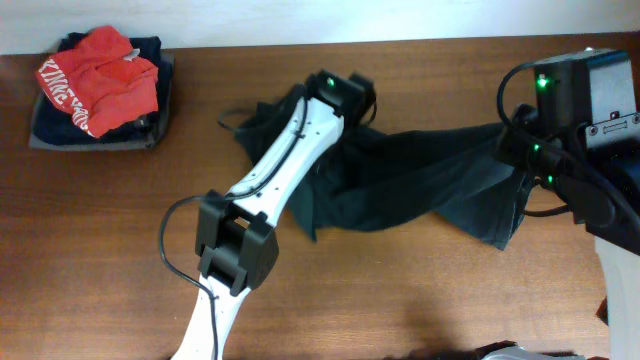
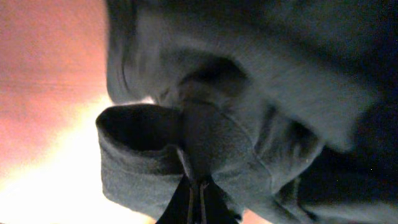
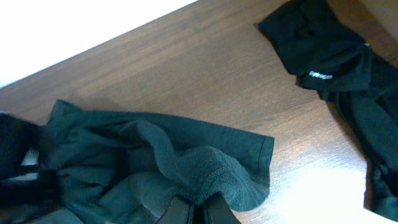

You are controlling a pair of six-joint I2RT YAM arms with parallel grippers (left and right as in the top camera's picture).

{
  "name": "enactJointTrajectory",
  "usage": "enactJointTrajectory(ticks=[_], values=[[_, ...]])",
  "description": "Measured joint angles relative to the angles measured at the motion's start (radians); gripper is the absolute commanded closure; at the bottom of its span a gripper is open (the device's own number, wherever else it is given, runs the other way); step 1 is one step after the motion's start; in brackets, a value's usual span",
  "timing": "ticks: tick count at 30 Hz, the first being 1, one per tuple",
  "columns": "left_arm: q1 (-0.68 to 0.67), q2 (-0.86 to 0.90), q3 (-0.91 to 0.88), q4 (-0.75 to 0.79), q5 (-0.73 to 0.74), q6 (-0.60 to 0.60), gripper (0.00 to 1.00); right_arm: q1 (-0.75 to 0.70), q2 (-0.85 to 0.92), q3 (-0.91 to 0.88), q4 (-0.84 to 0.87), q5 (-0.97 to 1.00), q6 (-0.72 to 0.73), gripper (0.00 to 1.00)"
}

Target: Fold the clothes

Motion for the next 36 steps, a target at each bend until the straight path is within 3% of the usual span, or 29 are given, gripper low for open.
enactJointTrajectory(ticks=[7, 15, 20, 31, 36], values=[[0.079, 0.0, 0.348, -0.006, -0.038, 0.035, 0.99, -0.114, 0.0, 0.0, 0.013, 0.005, 0.015, 0.96], [0.21, -0.01, 0.539, -0.01, -0.055, 0.106, 0.99, -0.238, 0.0, 0.004, 0.057, -0.036, 0.006, 0.96], [0.231, -0.089, 0.622, -0.01, -0.06, 0.148, 0.99, -0.24, 0.01, 0.076, 0.065, -0.1, -0.017, 0.96], [0.229, -0.435, 0.668, -0.011, -0.053, 0.184, 0.99, -0.24, 0.006, 0.375, -0.03, -0.217, -0.056, 0.96], [0.229, -0.494, 0.677, -0.01, -0.035, 0.195, 0.99, -0.24, -0.006, 0.403, -0.042, -0.246, -0.064, 0.96]])
